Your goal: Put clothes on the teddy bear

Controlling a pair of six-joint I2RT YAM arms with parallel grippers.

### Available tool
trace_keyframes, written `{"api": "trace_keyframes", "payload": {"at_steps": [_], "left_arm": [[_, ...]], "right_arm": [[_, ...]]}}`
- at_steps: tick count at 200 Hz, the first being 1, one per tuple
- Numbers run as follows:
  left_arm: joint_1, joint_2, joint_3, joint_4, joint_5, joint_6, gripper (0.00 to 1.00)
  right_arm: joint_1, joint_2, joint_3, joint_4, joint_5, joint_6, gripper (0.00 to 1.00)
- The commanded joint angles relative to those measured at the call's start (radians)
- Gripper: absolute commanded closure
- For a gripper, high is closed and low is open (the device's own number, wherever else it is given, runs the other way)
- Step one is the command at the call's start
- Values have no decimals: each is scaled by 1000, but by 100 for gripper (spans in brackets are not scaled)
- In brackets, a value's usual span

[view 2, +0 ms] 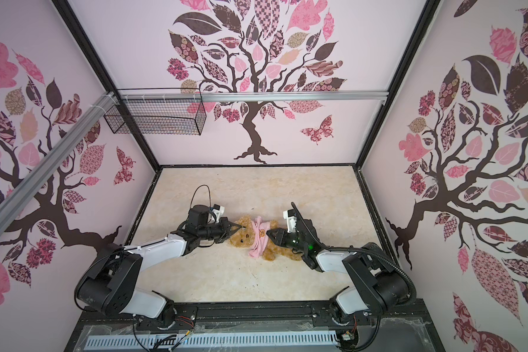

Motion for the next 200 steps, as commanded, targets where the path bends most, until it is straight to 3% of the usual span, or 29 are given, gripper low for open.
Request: {"api": "trace_keyframes", "payload": {"at_steps": [1, 38, 70, 103, 137, 167, 200], "left_arm": [[-13, -10, 42, -6, -2, 28, 100], [-13, -14, 43, -21, -8, 37, 100], [-13, -29, 45, -43, -32, 40, 100], [2, -101, 25, -116, -133, 45, 100], [58, -135, 19, -184, -152, 51, 100], [69, -157, 29, -249, -161, 97, 100], [91, -179, 16, -231, -158, 48, 100]], "right_arm": [[15, 35, 59, 38, -27, 7, 78], [30, 43, 93, 22, -19, 4, 83], [26, 28, 56, 0, 50, -4, 100], [-9, -78, -56, 18, 148, 2, 100], [-41, -238, -138, -102, 357, -18, 100], [-165, -290, -199, -115, 367, 8, 100], [-181, -252, -190, -131, 370, -11, 100]]}}
